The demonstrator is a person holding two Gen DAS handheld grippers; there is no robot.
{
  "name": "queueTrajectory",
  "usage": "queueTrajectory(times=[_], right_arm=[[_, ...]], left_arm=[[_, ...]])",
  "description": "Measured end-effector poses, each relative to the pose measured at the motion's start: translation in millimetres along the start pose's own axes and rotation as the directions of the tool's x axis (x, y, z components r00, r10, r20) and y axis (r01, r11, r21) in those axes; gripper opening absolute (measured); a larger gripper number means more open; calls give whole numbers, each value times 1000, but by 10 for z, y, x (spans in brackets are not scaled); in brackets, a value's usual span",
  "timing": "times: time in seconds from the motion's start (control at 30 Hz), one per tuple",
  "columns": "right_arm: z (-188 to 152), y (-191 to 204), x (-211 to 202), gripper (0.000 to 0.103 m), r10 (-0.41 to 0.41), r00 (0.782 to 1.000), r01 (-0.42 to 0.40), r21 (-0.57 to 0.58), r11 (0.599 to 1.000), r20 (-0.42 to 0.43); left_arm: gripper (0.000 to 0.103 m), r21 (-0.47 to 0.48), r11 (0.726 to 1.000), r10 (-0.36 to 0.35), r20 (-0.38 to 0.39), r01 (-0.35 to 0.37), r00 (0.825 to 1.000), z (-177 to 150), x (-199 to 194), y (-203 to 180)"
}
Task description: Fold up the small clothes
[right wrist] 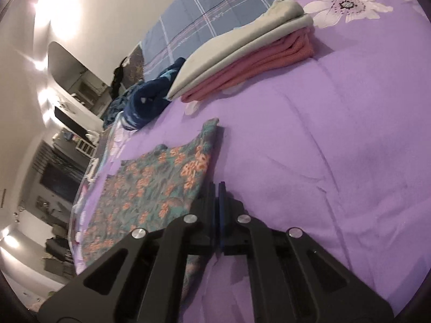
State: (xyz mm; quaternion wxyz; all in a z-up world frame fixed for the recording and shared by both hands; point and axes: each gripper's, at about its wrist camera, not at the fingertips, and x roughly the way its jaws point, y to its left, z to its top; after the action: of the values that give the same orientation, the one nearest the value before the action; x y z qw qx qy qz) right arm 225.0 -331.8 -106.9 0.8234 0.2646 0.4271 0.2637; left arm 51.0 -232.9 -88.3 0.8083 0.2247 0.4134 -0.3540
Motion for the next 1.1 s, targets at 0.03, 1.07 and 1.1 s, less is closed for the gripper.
queueTrajectory(times=[0.03,1.07,1.1], right_arm=[[-15,-8,-28,9,3,1000,-3,7,1000,1],[-702,992,-502,24,-203,978,210,-278,937,56],[-821,1080,-473,28,-202,979,204,-313,928,38]], left_arm=[[9,-7,1000,-6,3,6,1000,-6,-3,11],[35,-198,977,-52,163,84,985,-811,-648,540],[35,-227,971,-33,173,72,984,-915,-743,644]])
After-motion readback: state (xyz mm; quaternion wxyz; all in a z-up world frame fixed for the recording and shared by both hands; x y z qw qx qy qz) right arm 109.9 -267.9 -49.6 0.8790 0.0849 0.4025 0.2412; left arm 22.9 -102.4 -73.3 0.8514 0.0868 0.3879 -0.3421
